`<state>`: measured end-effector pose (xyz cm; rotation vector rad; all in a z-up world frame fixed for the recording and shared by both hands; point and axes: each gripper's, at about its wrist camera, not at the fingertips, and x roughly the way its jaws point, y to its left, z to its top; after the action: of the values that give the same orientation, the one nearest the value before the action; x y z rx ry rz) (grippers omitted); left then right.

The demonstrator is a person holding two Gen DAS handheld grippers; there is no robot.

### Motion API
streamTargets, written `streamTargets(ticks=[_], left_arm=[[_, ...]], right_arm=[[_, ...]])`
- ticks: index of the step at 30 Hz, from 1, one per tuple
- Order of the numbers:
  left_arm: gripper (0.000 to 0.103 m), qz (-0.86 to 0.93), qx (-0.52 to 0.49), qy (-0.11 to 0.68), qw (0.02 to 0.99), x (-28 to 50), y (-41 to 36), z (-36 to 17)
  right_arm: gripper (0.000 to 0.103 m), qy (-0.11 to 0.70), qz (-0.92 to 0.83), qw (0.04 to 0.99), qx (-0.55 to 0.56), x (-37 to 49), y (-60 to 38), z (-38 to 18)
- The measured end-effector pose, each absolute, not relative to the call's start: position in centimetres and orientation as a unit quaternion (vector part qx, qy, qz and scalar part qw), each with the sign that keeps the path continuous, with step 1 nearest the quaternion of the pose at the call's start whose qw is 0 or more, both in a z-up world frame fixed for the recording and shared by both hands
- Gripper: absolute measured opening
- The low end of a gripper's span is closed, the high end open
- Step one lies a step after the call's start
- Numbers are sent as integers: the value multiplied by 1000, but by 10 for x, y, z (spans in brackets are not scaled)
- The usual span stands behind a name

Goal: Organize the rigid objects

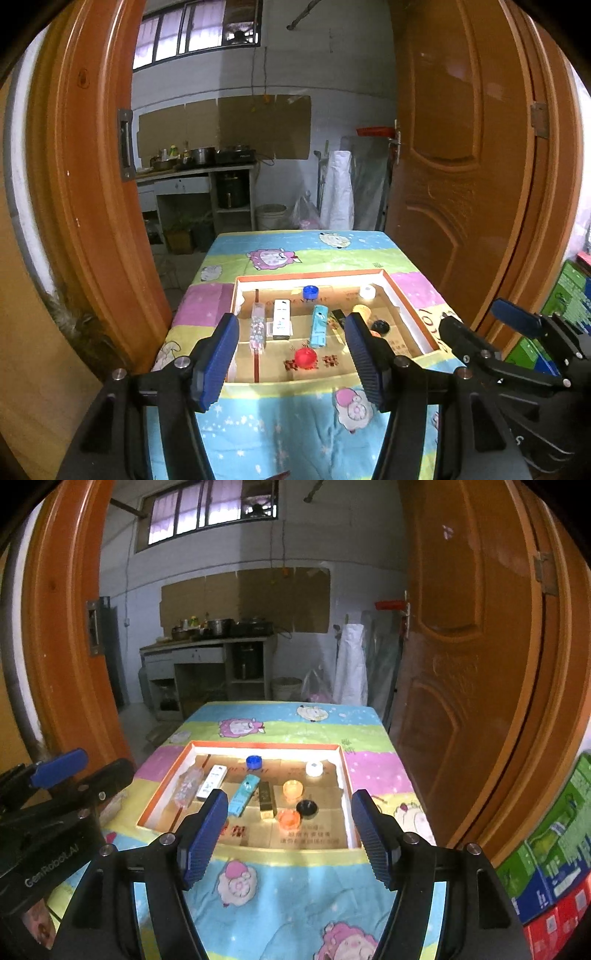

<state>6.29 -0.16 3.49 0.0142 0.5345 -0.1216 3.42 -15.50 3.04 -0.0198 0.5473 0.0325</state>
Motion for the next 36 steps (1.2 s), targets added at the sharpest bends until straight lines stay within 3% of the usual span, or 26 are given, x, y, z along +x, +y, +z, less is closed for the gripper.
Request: streamTargets(ticks=[36], left_arm=[[60,-57,2,259,964,17,4,40]], right_arm=[[71,271,1,963,-9,-13,-151,38]])
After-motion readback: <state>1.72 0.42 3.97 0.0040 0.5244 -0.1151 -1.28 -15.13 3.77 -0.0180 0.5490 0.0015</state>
